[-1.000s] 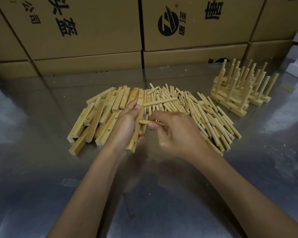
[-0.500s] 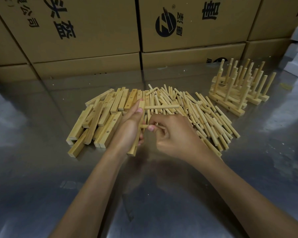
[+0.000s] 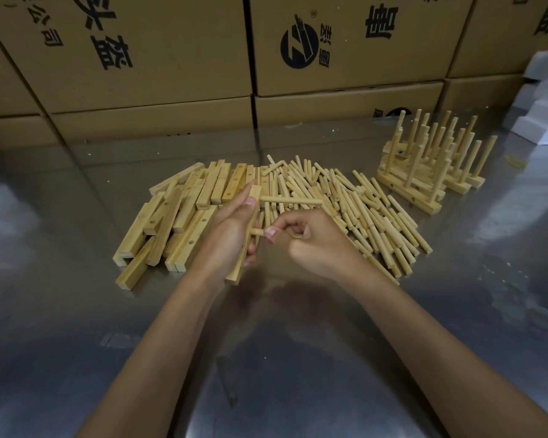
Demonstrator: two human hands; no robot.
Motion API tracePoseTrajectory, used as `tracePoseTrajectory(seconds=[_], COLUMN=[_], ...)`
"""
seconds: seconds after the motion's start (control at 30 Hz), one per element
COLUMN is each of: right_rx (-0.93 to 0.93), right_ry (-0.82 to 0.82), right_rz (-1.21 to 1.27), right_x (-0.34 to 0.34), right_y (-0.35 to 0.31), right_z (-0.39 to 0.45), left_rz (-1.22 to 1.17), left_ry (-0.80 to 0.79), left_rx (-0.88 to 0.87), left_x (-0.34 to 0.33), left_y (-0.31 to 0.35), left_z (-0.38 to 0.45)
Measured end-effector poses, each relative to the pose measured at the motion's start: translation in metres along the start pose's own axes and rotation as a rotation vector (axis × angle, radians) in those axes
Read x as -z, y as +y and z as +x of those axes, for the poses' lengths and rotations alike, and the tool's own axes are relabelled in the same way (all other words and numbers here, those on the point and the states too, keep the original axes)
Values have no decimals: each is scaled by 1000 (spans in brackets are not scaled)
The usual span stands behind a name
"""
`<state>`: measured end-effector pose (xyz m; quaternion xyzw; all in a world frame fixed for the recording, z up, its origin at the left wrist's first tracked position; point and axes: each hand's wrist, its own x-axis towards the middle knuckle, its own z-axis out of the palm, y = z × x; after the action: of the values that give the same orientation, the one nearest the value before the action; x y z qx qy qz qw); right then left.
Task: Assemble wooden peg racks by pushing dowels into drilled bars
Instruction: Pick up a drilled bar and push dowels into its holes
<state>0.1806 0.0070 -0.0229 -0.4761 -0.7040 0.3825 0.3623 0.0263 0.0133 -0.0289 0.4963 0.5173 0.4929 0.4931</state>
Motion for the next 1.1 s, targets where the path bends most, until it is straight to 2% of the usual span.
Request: tracePoseTrajectory(seconds=[0.1,0.17,0.23,0.3,0.43,0.5,0.63,0.87,1.0,1.1], right_rx=[-128,-236,-295,-273,-139,-59,18,22,-14,-101], right_ry=[-55,7,116,149,-27,-72,-18,72,43,15], right_rz=[26,36,207,303,-21,-34,-69,-47,-1,78], right_x=[17,34,49,58,50,40,33,27,27,33], right_y=[-1,0,3,6,11,12,10,16,15,13], right_z=[1,2,5,7,7,7,8,8,9,10], left_rz=[40,61,102,183,381,347,176,108,122,156], left_ry=[41,54,20,-49,-152,-179,-217,-243,-247,-193], left_rx=[3,10,19,-1,-86,-67,12,27,40,62], left_x=[3,7,10,8,-7,-10,-10,-9,-8,-8], left_y=[3,6,11,13,8,7,7,7,5,6], left_z=[-1,-3,-5,-7,-12,-12,-13,-10,-9,-7])
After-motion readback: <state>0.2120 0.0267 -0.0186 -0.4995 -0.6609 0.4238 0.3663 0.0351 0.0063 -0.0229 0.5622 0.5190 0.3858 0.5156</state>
